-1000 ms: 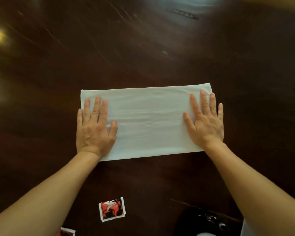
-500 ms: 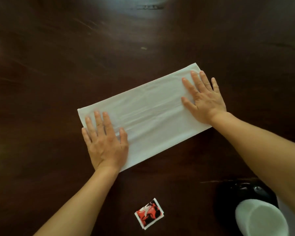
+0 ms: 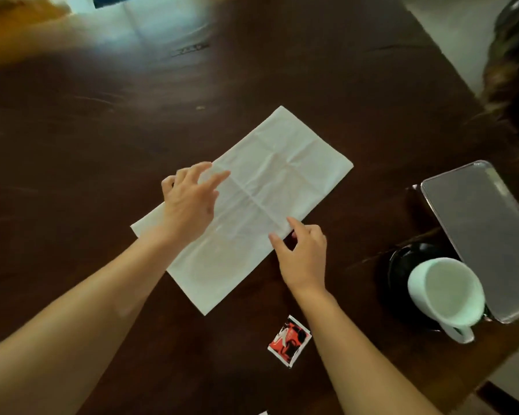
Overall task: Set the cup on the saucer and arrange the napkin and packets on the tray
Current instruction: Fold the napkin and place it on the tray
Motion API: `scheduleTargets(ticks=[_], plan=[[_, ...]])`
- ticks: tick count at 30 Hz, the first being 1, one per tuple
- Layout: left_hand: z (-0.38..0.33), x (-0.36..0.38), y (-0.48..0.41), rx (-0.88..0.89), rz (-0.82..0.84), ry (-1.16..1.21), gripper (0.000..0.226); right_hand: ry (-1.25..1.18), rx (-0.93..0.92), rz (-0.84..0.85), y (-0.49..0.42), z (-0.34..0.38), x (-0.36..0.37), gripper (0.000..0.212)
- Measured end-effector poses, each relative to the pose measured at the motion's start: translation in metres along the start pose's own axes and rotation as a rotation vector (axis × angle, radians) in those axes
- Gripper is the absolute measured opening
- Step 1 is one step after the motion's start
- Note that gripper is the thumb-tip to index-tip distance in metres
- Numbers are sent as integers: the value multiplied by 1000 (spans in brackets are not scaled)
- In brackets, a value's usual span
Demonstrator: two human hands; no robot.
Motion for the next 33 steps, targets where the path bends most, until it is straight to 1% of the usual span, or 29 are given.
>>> scheduleTargets(ticks=[3,5,8,11,15,18,21,24,27,30,33], plan=[[10,12,-31,24,164,-93,52,170,-29,-106,5,-4,4,54],[16,19,-39,21,194,-141,49,263,-65,-146,3,-5,3,56],[21,19,-39,-23,162,-130,46,287,-91,-142,-3,-10,0,55],[24,19,-30,-90,143,-119,44,294,-97,-64,-13,-13,-4,53],[31,18,-3,-164,189,-3,46,287,-75,40,-36,-9,-16,49],[34,20,28,-251,172,74,44,307,-75,104,-56,-1,-27,49],[31,24,45,-243,112,5,41,272,-64,184,-73,6,-35,49],[42,17,31,-210,72,79,38,236,-44,231,-83,5,-40,45],[59,12,12,-205,79,164,35,208,-40,222,-85,2,-40,39],[68,12,3,-181,87,214,29,205,-61,147,-83,-1,-38,31],[75,13,-1,-199,100,272,26,149,-76,70,-80,-4,-37,23]])
Point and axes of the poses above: each hand's wrist, its own y-axis away from the middle knuckle, its own x-axis out of the palm, z = x × y, the point moved 7 cm from there along -y, towards the middle knuckle, and after that the axes turned 9 degrees about z, right-handed, at the moved point
